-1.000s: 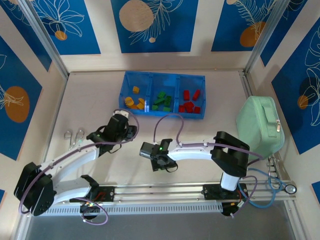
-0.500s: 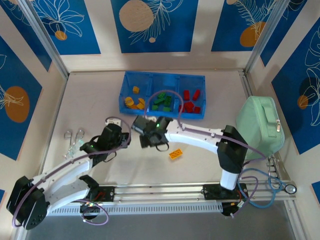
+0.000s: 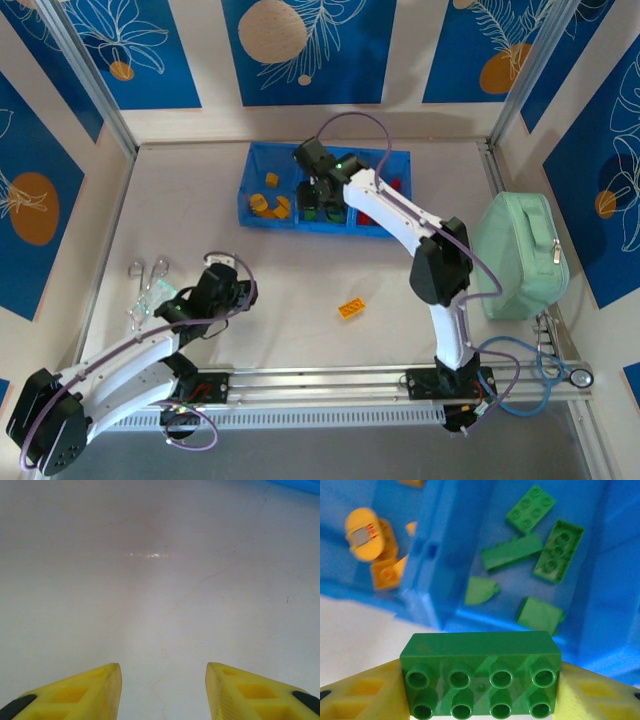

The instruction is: Sort the legos into containers by color

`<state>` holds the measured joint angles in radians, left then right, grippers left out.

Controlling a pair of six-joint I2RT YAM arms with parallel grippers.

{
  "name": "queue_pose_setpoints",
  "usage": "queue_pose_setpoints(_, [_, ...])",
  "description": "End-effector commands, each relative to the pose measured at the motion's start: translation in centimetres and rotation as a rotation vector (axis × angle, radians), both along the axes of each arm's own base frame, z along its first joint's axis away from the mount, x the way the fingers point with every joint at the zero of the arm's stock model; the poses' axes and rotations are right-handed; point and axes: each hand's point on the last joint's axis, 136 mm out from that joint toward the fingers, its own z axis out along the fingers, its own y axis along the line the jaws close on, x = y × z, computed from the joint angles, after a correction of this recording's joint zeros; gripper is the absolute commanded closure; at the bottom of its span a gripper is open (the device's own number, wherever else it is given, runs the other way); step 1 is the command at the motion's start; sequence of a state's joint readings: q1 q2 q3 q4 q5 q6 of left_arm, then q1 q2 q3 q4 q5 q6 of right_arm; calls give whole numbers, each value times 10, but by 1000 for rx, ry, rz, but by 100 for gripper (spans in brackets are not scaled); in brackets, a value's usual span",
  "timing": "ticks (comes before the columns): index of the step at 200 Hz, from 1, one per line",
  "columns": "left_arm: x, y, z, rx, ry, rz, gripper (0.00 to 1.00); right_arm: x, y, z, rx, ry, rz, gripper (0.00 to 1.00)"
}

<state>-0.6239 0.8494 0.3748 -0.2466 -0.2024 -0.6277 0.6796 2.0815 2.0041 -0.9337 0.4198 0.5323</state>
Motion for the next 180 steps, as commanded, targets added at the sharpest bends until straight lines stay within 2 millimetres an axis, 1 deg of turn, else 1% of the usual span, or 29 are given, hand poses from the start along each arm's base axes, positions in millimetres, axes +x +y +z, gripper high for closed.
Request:
queue_pose_setpoints(1, [-2, -5, 3, -43, -2, -9, 51, 11, -2, -7, -51, 39, 57, 44])
queue_pose_setpoints(25, [-3, -7, 2, -46, 5, -17, 51, 33, -6, -18, -58, 53, 42, 43])
queue_pose_setpoints(40, [-3, -8, 2, -48, 8, -20, 51, 42, -10, -23, -75, 64, 33, 42])
queue_pose_setpoints(62, [-4, -10, 2, -53, 6, -27, 50, 49, -12, -27, -95, 64, 30, 40])
queue_pose_setpoints(73, [-4, -16, 5, -58, -3, -65, 50, 52, -11, -29, -90, 66, 29, 40])
queue_pose_setpoints(123, [-2, -30, 10, -41, -1, -129, 49, 61, -17, -37, -77, 77, 14, 39])
queue_pose_setpoints(138, [-2, -35, 12, -52, -4, -142, 49, 61, -16, -37, -77, 80, 16, 35])
queue_pose_setpoints(147, [-2, -38, 14, -54, -7, -158, 48, 62, -16, -37, -78, 80, 18, 30])
queue_pose_setpoints(158, [-3, -45, 18, -61, -20, -189, 48, 62, -17, -34, -81, 76, 18, 21])
queue_pose_setpoints(180, [-4, -59, 26, -82, -33, -258, 46, 61, -18, -23, -75, 63, 15, 17])
